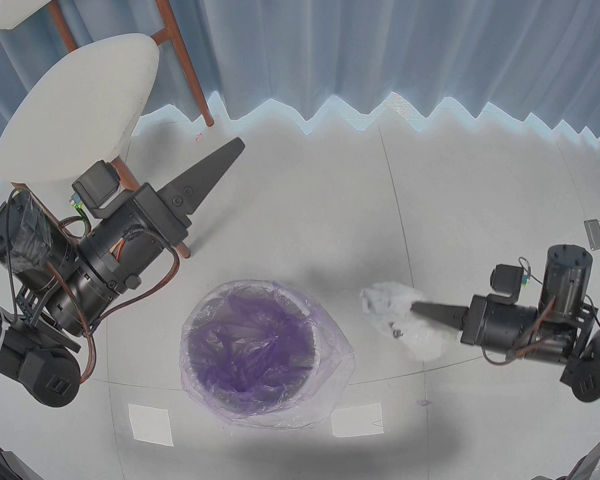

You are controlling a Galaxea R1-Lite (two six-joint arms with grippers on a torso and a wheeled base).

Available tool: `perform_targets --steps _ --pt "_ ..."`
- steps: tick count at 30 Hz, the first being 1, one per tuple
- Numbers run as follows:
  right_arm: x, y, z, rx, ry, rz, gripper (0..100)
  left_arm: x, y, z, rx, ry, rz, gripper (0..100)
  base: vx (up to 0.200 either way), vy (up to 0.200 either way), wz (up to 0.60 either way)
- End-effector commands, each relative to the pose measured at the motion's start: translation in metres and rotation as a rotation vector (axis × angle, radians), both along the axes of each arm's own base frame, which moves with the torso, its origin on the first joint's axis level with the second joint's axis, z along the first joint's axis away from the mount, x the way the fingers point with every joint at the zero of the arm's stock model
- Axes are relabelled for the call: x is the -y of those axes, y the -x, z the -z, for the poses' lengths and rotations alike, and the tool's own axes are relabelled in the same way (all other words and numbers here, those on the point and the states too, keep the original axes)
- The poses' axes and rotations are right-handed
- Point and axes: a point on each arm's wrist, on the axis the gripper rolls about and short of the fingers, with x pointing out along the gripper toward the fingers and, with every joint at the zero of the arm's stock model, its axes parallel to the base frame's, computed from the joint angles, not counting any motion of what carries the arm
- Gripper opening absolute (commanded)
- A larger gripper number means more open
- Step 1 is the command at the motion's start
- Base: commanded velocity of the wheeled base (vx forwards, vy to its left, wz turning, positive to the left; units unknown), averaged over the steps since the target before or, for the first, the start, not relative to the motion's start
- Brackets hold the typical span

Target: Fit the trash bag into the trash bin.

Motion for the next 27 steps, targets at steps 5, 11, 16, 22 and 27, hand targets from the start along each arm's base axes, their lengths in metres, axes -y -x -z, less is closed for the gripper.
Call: perform_targets --steps 5,11,16,22,27 --pt "-0.027 0.063 -0.004 -0.045 -0.047 -0.272 0 -0.006 0.02 0.003 -0.051 0.029 0.036 100 0.0 0.12 0.0" --pt "-0.04 0.055 0.014 -0.09 0.008 -0.276 0 -0.007 0.023 -0.007 -0.016 0.049 0.033 100 0.0 0.2 0.0" --pt "-0.057 0.038 0.029 -0.077 0.045 -0.219 0 -0.006 0.031 -0.016 0.014 0.064 0.054 100 0.0 0.2 0.0" --pt "-0.087 0.017 0.042 -0.014 0.048 -0.124 0 -0.01 0.04 -0.026 0.054 0.085 0.063 100 0.0 0.2 0.0" --pt "-0.104 0.009 0.068 -0.045 0.109 -0.111 0 -0.006 0.045 -0.028 0.066 0.078 0.095 100 0.0 0.16 0.0"
